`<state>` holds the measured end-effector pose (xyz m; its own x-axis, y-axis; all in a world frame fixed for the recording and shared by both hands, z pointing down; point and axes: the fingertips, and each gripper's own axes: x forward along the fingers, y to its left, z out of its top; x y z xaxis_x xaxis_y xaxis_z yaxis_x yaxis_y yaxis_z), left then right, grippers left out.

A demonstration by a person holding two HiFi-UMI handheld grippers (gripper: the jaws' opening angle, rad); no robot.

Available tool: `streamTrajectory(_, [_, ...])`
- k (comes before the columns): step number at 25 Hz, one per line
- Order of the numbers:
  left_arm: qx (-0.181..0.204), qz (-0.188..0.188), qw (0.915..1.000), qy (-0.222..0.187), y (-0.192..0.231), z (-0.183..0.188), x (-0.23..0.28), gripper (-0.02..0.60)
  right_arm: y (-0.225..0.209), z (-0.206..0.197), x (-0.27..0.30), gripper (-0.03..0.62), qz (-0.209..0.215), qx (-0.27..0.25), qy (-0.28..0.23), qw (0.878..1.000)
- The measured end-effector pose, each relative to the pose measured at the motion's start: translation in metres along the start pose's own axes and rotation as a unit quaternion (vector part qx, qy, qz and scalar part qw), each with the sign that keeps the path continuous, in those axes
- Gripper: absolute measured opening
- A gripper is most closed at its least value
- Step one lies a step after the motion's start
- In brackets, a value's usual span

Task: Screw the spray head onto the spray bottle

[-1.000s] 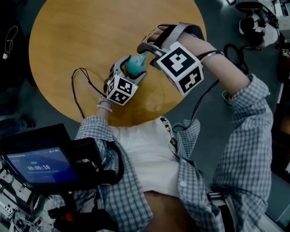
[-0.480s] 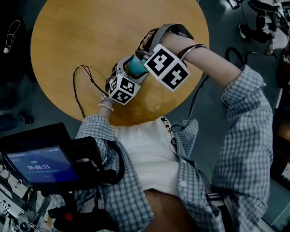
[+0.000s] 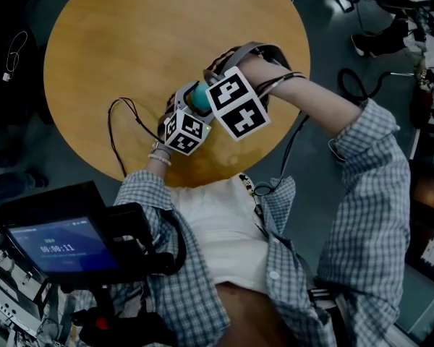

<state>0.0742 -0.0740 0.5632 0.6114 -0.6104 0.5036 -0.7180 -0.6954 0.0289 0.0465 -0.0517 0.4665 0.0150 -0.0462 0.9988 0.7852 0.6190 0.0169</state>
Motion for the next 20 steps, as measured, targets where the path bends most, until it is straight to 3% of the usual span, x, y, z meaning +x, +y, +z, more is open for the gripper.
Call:
streamTrajectory(3, [-0.004, 0.012, 0.9999, 0.002, 0.001, 0.001, 0.002, 0.396, -0.005, 0.000, -0.001, 0.118, 0.017, 0.142, -0.010, 0.990])
streamTrajectory(6, [-0.008, 0.022, 0.9997, 0.005, 0.002, 0.003, 0.004, 0.396, -0.011, -0.005, -0.001, 0.118, 0.039, 0.294, -0.004, 0.955])
streamTrajectory(9, [-0.009, 0.030, 0.9995, 0.007, 0.003, 0.003, 0.006, 0.396, -0.015, -0.010, 0.000, 0.118, 0.051, 0.388, 0.002, 0.920])
streamTrajectory(11, [-0.008, 0.035, 0.9993, 0.009, 0.004, 0.003, 0.007, 0.396, -0.015, -0.015, 0.001, 0.118, 0.062, 0.465, -0.001, 0.883])
streamTrajectory(14, [-0.010, 0.038, 0.9992, 0.009, 0.003, 0.004, 0.008, 0.396, -0.011, -0.023, 0.001, 0.118, 0.091, 0.582, -0.011, 0.808])
streamTrajectory(15, [-0.011, 0.038, 0.9992, 0.008, 0.002, 0.005, 0.009, 0.396, -0.010, -0.025, 0.000, 0.118, 0.097, 0.600, -0.016, 0.794])
streamTrajectory(17, [-0.011, 0.036, 0.9993, 0.008, 0.002, 0.005, 0.010, 0.396, -0.009, -0.027, 0.000, 0.118, 0.100, 0.616, -0.026, 0.781])
streamTrajectory(20, [-0.009, 0.035, 0.9993, 0.006, 0.002, 0.006, 0.010, 0.396, -0.009, -0.024, -0.003, 0.120, 0.101, 0.608, -0.039, 0.786])
